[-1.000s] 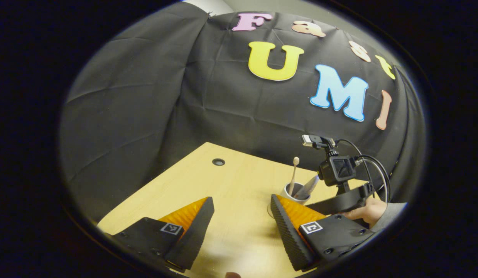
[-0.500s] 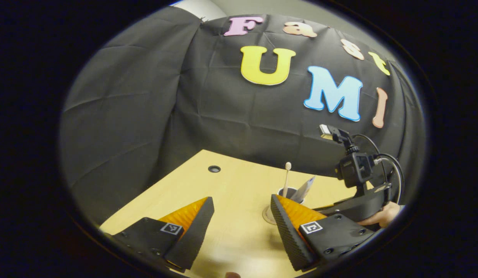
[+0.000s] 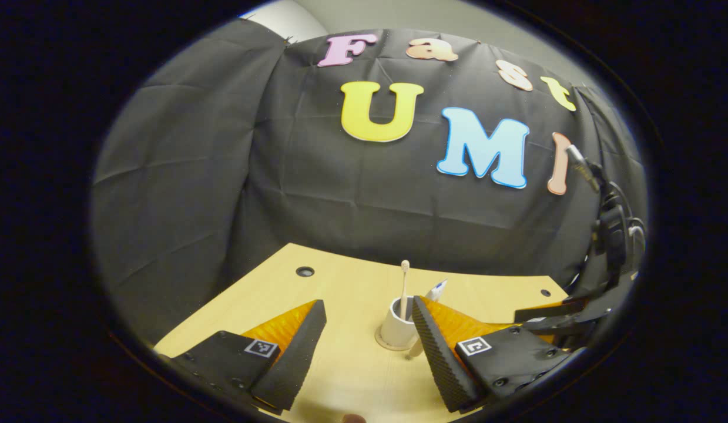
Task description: Put the toothbrush and toothpaste on the desktop into the cup, then pick up the cup and place it on the coaster on the desktop.
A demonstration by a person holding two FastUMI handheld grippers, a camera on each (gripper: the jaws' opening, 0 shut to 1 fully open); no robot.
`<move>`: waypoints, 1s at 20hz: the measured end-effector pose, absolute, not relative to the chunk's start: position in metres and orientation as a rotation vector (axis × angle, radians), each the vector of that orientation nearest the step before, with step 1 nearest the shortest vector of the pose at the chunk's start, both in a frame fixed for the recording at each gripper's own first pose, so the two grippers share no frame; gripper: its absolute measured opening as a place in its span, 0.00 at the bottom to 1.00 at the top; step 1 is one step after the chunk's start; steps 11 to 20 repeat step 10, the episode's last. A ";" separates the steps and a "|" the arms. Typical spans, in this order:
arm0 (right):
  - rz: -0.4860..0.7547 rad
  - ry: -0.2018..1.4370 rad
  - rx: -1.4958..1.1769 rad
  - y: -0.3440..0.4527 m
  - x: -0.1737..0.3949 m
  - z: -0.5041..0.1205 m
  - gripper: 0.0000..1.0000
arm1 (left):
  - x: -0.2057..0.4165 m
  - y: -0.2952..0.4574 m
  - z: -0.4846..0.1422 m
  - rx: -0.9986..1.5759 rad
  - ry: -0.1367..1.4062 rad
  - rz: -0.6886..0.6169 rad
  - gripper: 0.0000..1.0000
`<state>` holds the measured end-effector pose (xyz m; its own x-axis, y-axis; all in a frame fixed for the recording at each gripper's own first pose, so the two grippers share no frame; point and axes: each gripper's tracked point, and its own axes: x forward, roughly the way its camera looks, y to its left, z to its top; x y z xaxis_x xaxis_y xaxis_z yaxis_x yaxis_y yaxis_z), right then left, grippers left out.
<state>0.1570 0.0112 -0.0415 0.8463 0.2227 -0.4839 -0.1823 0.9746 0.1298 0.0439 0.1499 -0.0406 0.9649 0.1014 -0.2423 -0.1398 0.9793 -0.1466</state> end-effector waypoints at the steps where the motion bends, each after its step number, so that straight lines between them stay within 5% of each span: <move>1: 0.188 0.476 0.067 0.000 0.153 -0.032 0.96 | 0.045 0.148 -0.038 -0.151 0.225 0.112 0.95; 3: 0.139 0.373 0.045 -0.020 0.141 -0.010 0.96 | 0.048 0.144 -0.031 -0.134 0.202 0.092 1.00; 4: 0.118 0.319 0.036 -0.027 0.134 0.000 0.96 | 0.049 0.142 -0.028 -0.131 0.190 0.084 0.90; 10: 0.068 0.101 -0.014 -0.057 0.098 0.042 0.96 | 0.052 0.124 -0.012 -0.133 0.122 0.051 0.90; 20: 0.068 0.101 -0.014 -0.057 0.098 0.042 0.96 | 0.052 0.124 -0.012 -0.133 0.122 0.051 0.90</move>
